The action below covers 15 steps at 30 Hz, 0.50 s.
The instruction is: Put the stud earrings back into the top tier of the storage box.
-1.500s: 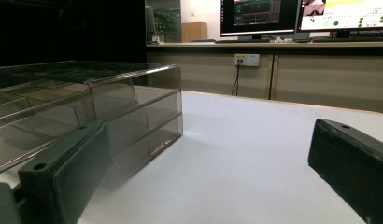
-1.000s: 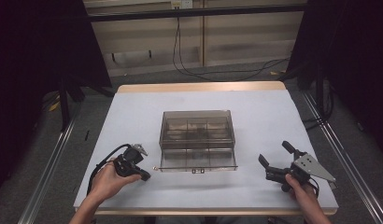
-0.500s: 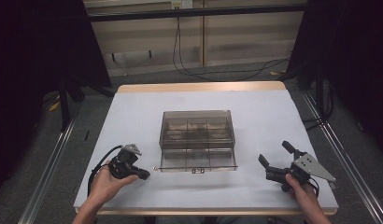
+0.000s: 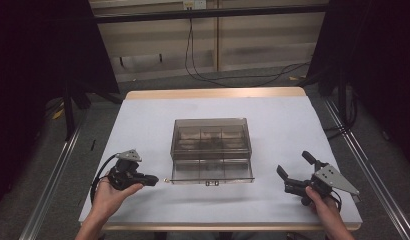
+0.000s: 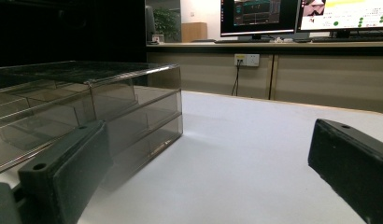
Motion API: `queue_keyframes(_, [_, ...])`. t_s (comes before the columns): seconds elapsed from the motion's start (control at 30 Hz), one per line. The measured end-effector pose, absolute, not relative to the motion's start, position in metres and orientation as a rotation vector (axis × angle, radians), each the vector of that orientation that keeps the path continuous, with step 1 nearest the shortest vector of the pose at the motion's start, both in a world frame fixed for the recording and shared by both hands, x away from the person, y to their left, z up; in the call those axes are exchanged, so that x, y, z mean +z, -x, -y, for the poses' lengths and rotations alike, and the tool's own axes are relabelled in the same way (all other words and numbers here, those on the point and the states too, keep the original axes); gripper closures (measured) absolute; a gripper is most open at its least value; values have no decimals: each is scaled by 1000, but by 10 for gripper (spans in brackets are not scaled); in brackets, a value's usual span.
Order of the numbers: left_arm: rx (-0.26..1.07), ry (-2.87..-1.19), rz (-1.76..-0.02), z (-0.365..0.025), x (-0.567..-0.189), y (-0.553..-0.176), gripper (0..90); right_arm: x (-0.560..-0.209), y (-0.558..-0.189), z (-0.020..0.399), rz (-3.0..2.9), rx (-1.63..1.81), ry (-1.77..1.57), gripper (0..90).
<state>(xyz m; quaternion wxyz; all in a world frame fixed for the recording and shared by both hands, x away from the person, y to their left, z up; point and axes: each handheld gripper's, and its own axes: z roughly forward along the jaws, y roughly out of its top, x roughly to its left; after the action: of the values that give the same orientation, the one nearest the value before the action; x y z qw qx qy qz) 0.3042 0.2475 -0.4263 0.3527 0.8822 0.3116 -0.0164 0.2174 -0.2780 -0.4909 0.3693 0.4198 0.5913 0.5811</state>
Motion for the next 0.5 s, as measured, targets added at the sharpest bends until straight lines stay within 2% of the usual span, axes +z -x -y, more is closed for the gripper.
queue_keyframes(0.5, [4,-2199,-730,-238,-392,-302,855,-491,-217,278,-1519,1491,-1076,0])
